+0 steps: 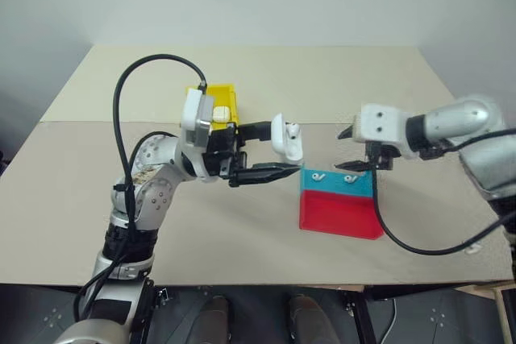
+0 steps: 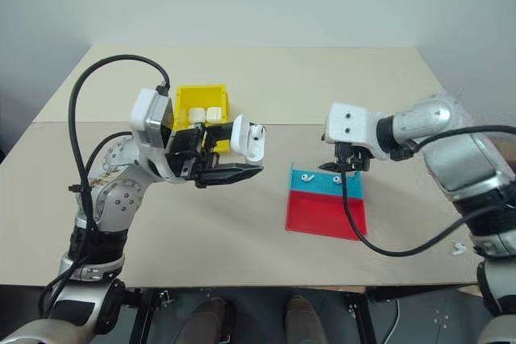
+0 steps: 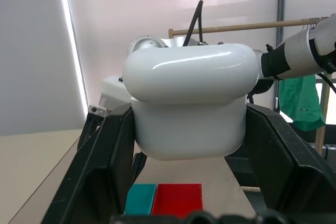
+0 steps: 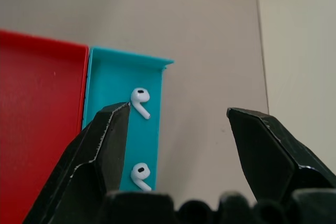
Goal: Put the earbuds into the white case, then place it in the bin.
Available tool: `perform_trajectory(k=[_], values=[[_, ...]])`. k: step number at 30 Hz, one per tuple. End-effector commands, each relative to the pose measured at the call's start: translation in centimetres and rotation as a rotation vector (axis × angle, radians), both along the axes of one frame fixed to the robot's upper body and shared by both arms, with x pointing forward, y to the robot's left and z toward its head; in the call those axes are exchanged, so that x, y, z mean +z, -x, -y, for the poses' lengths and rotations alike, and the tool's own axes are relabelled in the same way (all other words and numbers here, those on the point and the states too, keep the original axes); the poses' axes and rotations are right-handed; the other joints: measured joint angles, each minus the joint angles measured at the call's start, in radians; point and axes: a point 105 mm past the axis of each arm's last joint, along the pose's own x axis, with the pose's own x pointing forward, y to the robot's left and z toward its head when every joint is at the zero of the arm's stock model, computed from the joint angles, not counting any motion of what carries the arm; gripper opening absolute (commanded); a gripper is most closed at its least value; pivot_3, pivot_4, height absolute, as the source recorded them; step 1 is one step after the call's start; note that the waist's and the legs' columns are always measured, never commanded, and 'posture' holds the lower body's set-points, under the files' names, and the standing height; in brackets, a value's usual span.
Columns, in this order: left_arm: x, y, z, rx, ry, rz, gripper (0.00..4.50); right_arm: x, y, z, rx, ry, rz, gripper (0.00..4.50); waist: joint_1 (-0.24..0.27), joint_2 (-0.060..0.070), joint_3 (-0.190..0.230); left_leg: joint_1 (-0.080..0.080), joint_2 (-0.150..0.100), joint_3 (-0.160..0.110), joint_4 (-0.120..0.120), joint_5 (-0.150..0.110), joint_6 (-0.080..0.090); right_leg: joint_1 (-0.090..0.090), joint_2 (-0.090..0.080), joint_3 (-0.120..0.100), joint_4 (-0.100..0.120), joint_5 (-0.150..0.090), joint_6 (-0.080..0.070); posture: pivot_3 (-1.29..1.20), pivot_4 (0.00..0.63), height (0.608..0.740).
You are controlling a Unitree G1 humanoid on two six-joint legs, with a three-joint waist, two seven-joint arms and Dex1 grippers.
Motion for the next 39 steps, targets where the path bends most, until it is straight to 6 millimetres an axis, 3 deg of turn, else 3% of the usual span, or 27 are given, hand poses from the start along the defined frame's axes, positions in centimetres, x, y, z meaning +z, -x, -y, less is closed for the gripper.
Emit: perform_trajectory(k=[1,8,11,13,27,39], values=[[1.0,1.0,0.1,-0.015,0.031,0.048,2.79,-0.5,-0.8,-1.1,0.103,0.063,-0.034,3.5,-0.002,0.0,0.0,0.0,0.0,0.0,0.0,0.0,0.0,0.0,0.0,0.0,0.0,0.0,0.0,0.0,0.15,0.74],[0.9,1.2,-0.4,0.009,0.023,0.046,2.79,-3.7,-2.5,-1.8,0.218,0.269,-0.089,3.5,0.004,0.0,0.0,0.0,-0.001,-0.003,0.0,0.0,0.0,0.0,-0.001,-0.001,0.001,0.0,0.0,0.0,0.15,0.74],[1.0,1.3,-0.6,0.014,0.024,0.046,2.79,-3.8,-3.3,-2.2,0.238,0.315,-0.085,2.9,0.004,0.0,0.0,0.0,0.0,-0.004,0.0,0.0,0.0,-0.001,-0.001,-0.001,0.001,0.0,0.0,0.0,0.15,0.74],[1.1,1.3,-0.7,0.02,0.024,0.046,2.79,-3.8,-3.6,-2.3,0.254,0.348,-0.082,2.27,0.003,0.0,0.0,0.0,0.0,-0.006,0.0,0.0,0.0,-0.001,-0.001,-0.001,0.001,0.0,0.0,0.0,0.15,0.74],[1.0,1.5,-1.3,0.062,0.014,0.059,2.79,-4.8,-4.2,-2.9,0.344,0.483,-0.111,2.27,-0.011,0.001,0.001,0.001,-0.001,-0.009,-0.001,0.0,-0.001,-0.001,-0.001,-0.001,0.002,0.001,-0.001,0.0,0.15,0.74],[0.9,1.8,-1.6,0.092,0.008,0.059,2.79,-6.0,-4.6,-3.9,0.34,0.486,-0.097,2.27,-0.013,0.001,0.001,0.002,-0.001,-0.009,-0.002,0.001,-0.002,0.0,-0.001,-0.001,0.003,0.001,-0.001,0.0,0.15,0.74]])
